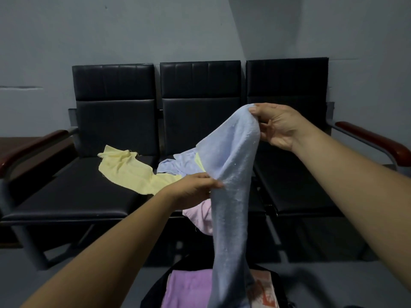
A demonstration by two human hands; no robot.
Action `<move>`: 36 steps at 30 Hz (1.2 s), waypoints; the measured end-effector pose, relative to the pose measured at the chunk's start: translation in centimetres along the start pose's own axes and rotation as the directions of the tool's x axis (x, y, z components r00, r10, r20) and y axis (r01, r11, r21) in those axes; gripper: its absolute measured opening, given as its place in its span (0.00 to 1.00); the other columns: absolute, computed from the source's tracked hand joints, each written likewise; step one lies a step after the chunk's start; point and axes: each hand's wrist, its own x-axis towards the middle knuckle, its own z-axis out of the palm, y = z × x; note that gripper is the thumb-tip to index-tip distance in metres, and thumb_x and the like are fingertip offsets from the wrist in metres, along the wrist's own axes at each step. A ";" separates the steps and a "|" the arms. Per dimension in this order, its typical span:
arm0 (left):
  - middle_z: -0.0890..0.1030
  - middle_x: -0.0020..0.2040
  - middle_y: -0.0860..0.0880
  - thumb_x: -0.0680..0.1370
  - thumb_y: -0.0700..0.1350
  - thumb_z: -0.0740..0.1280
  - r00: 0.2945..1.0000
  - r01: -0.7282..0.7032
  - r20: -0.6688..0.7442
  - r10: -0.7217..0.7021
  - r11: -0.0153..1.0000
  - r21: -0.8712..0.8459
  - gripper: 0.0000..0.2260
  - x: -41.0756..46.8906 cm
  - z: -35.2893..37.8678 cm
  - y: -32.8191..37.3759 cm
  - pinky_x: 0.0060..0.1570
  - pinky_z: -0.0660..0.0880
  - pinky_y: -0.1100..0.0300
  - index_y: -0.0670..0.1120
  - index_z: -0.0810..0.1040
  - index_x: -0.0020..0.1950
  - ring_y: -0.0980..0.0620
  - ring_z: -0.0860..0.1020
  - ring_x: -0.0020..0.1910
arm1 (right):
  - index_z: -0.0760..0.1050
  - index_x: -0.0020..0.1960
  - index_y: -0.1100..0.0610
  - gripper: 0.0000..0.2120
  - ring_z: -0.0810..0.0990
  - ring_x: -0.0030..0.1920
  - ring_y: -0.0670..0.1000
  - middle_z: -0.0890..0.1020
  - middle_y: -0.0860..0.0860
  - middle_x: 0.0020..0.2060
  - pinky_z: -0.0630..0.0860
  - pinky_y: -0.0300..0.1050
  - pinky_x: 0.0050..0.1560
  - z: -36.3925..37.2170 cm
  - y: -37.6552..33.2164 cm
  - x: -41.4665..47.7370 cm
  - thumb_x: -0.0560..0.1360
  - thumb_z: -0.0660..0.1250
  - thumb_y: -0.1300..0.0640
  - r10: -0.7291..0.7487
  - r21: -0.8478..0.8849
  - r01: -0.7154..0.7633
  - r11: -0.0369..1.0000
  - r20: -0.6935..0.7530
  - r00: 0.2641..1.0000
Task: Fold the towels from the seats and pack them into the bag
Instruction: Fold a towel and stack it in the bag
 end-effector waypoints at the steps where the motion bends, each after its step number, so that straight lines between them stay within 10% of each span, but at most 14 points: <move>1: 0.85 0.50 0.43 0.78 0.35 0.67 1.000 0.005 0.019 -0.004 0.999 -0.043 0.08 -0.1 0.0 -0.2 0.61 0.77 0.54 0.42 0.86 0.47 0.47 0.82 0.53 | 0.81 0.57 0.61 0.09 0.85 0.43 0.50 0.85 0.53 0.43 0.82 0.44 0.41 -0.2 0.3 0.2 0.77 0.71 0.62 0.014 -0.015 -0.014 1.000 -0.020 1.000; 4: 0.85 0.49 0.45 0.80 0.35 0.65 0.998 0.064 0.016 -0.064 0.998 0.020 0.07 -0.7 0.0 -0.2 0.49 0.80 0.59 0.41 0.83 0.51 0.50 0.84 0.49 | 0.81 0.56 0.62 0.10 0.86 0.44 0.52 0.86 0.55 0.44 0.83 0.46 0.42 -0.7 1.2 0.6 0.76 0.72 0.63 0.046 -0.057 -0.050 0.997 -0.078 0.996; 8: 0.83 0.61 0.41 0.77 0.41 0.73 0.987 0.145 0.030 -0.159 0.953 0.266 0.16 -1.1 -1.1 -0.5 0.64 0.76 0.48 0.38 0.80 0.63 0.43 0.81 0.61 | 0.81 0.56 0.62 0.10 0.85 0.45 0.54 0.85 0.57 0.46 0.84 0.48 0.43 -1.2 2.0 1.1 0.76 0.73 0.63 0.057 -0.095 -0.069 0.993 -0.121 0.991; 14: 0.79 0.65 0.38 0.77 0.40 0.68 0.998 -0.045 -0.055 0.033 0.976 -0.215 0.22 -1.1 0.1 -0.2 0.60 0.78 0.48 0.40 0.73 0.71 0.40 0.79 0.63 | 0.79 0.58 0.67 0.11 0.86 0.46 0.55 0.84 0.61 0.52 0.84 0.46 0.38 -1.4 4.5 1.9 0.76 0.70 0.67 0.124 0.037 -0.118 0.992 -0.301 0.946; 22: 0.80 0.66 0.40 0.79 0.47 0.69 0.970 -0.196 -0.213 0.114 0.888 -0.417 0.24 -0.6 1.7 2.8 0.60 0.79 0.50 0.41 0.73 0.73 0.43 0.79 0.65 | 0.82 0.55 0.59 0.31 0.82 0.55 0.58 0.83 0.58 0.52 0.79 0.58 0.60 -1.4 11.9 -1.6 0.72 0.67 0.32 0.510 0.028 -0.520 0.854 0.155 0.846; 28: 0.85 0.57 0.43 0.82 0.46 0.65 0.947 -0.236 -0.281 0.157 0.932 -0.275 0.11 -1.0 1.1 2.6 0.59 0.80 0.50 0.46 0.78 0.64 0.45 0.83 0.57 | 0.78 0.65 0.63 0.20 0.82 0.60 0.58 0.81 0.60 0.62 0.79 0.55 0.58 -1.7 13.9 -3.7 0.76 0.73 0.56 0.575 -0.063 -0.583 0.810 0.285 0.767; 31: 0.86 0.54 0.46 0.84 0.49 0.63 0.905 -0.219 -0.390 0.167 0.972 -0.091 0.12 -1.0 0.0 2.2 0.50 0.82 0.53 0.47 0.77 0.65 0.46 0.83 0.55 | 0.83 0.52 0.63 0.10 0.86 0.50 0.54 0.86 0.58 0.53 0.82 0.51 0.49 -1.4 13.9 -3.7 0.72 0.75 0.62 0.521 -0.069 -0.516 0.854 0.132 0.843; 36: 0.83 0.48 0.42 0.85 0.52 0.61 0.809 -0.132 -0.571 0.137 0.990 0.051 0.15 -0.7 -2.8 1.2 0.45 0.83 0.50 0.42 0.77 0.62 0.48 0.84 0.40 | 0.80 0.61 0.66 0.18 0.86 0.52 0.55 0.86 0.59 0.54 0.83 0.47 0.47 -0.4 13.3 -3.6 0.72 0.74 0.63 0.338 0.102 -0.347 0.932 0.097 0.936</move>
